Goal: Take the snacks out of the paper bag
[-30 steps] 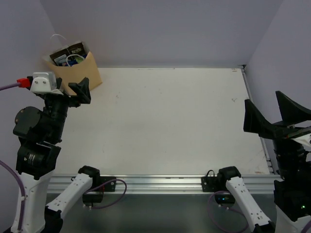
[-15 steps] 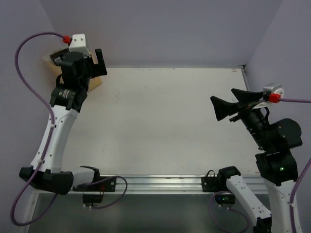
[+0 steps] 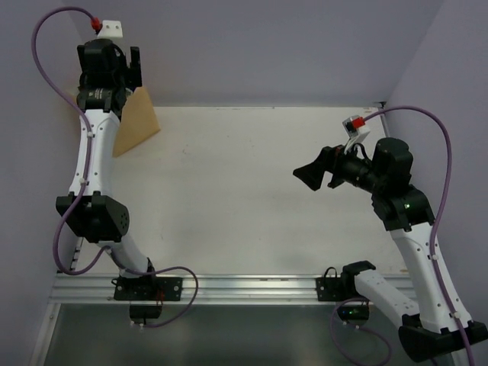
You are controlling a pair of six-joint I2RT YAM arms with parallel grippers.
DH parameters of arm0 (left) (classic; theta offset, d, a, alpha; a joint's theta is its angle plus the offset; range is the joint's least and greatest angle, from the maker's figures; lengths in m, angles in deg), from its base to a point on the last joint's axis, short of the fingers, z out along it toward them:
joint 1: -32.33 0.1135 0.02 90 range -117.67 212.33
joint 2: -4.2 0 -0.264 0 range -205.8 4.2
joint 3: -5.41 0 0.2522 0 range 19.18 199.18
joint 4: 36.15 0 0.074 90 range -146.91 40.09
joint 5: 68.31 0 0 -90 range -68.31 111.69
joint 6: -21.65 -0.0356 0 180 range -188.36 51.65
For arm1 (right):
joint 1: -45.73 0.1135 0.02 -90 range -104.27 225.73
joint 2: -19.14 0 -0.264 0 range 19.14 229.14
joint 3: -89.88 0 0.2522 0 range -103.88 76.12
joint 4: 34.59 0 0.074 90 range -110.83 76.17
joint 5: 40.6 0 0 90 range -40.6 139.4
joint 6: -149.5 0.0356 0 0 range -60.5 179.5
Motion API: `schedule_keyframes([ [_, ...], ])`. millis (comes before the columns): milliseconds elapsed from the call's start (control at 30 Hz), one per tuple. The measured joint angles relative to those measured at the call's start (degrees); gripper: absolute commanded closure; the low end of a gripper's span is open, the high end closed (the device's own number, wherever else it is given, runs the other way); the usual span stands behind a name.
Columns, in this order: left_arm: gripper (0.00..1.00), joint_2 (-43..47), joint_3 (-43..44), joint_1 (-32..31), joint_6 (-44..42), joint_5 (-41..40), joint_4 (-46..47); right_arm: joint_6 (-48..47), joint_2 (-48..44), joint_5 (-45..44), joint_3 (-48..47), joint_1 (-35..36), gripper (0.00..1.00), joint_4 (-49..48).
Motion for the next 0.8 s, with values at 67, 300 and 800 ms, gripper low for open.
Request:
schedule_keyframes([
  [67, 0.01, -0.2, 0.4, 0.5, -2.5, 0.1, -0.1, 0.2, 0.0, 1.3, 0.1, 0.0, 0.01, 0.2],
  [300, 0.05, 2.4, -2.0, 0.8, -14.3, 2.6, -1.9, 0.6, 1.8, 4.7, -0.4, 0.3, 0.01, 0.3],
  [800, 0.11, 6.6, -6.3, 0.8, -29.4, 2.8, -5.0, 2.9, 7.5, 10.1, -2.3, 0.7, 0.01, 0.3],
])
